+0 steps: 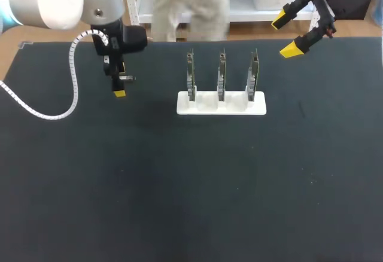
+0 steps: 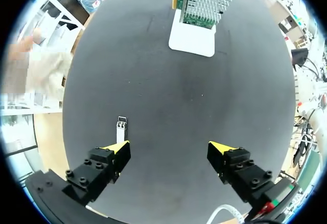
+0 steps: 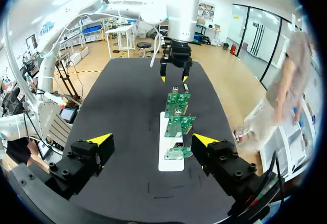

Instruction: Pick up the optical module with the left hand, and insert it into the network port with the right hand.

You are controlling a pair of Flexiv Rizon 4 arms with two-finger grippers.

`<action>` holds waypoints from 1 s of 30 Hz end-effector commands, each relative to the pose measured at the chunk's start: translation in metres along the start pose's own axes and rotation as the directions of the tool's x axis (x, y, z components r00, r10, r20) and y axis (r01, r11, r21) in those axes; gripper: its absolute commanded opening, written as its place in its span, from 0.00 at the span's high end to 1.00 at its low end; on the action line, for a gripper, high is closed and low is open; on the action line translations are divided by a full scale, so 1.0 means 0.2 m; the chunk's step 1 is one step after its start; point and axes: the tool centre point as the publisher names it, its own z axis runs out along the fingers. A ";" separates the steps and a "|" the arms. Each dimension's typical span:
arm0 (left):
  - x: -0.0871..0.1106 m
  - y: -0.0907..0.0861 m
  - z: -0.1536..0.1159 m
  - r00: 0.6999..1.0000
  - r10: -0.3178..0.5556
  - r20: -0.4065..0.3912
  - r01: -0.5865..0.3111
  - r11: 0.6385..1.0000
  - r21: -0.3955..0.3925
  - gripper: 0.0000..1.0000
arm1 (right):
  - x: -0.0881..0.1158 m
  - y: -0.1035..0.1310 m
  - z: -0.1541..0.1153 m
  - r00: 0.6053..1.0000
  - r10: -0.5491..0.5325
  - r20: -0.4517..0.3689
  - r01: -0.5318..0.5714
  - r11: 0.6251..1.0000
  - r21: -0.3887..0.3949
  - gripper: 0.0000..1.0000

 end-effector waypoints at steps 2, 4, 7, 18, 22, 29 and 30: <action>-0.01 0.04 0.00 1.000 0.001 -0.010 0.000 1.000 0.014 0.00 | 0.00 0.00 0.00 1.000 0.001 0.000 -0.001 1.000 0.001 0.00; 0.00 0.05 0.00 1.000 -0.001 -0.010 0.001 1.000 0.014 0.00 | 0.00 0.00 0.00 1.000 0.001 0.000 -0.001 1.000 0.001 0.00; -0.01 0.05 0.00 1.000 -0.004 -0.007 0.004 1.000 0.014 0.00 | 0.00 0.00 0.00 1.000 0.001 0.000 -0.001 1.000 0.001 0.00; -0.01 0.05 0.01 1.000 -0.011 0.000 0.011 1.000 0.026 0.00 | 0.00 0.00 0.00 1.000 0.001 0.000 -0.001 1.000 0.001 0.00; 0.00 0.05 0.01 1.000 -0.017 0.002 0.017 0.999 0.037 0.00 | 0.00 0.00 0.00 1.000 0.001 0.000 -0.001 1.000 0.001 0.00; 0.00 0.04 0.01 1.000 -0.020 -0.003 0.020 0.999 0.049 0.00 | 0.00 0.00 0.00 1.000 0.001 0.000 -0.001 1.000 0.001 0.00; 0.01 0.04 0.01 1.000 -0.021 -0.003 0.021 0.999 0.050 0.00 | 0.00 0.00 0.00 1.000 0.001 0.000 -0.001 1.000 0.001 0.00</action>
